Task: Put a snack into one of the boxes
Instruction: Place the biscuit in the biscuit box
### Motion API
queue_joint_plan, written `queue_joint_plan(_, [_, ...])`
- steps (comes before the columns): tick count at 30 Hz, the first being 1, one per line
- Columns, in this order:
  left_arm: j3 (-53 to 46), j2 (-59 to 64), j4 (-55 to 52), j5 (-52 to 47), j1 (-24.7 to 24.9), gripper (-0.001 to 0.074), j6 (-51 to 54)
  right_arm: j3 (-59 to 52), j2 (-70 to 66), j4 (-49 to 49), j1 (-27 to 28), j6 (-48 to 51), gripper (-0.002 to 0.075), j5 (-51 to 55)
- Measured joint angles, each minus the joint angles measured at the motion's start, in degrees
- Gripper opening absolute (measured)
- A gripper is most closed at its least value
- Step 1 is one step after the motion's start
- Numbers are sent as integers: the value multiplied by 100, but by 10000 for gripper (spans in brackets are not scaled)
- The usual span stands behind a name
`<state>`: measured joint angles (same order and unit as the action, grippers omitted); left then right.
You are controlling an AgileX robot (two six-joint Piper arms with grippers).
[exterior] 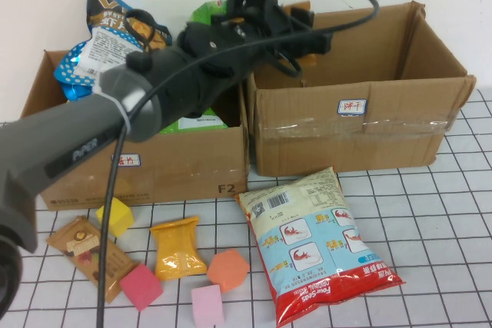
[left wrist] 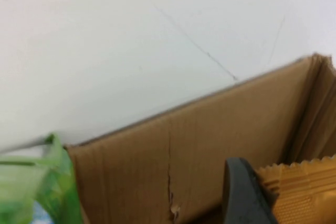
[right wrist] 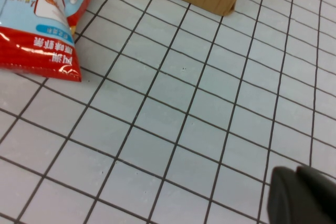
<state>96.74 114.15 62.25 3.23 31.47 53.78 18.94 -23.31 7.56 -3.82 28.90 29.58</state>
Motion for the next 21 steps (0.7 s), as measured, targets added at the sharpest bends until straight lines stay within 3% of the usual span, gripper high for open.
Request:
queue_joint_plan(10, [25,55,165,111,12,313,19,0,-9,4,0,0,-1,0])
queue_joint_plan(17, [35,55,190,375,12,569,28,0,-22,13,0,0,-1,-10])
queue_joint_plan(21, [35,26,190,342,12,583,222,0,-22,26,0,0,-1,-11])
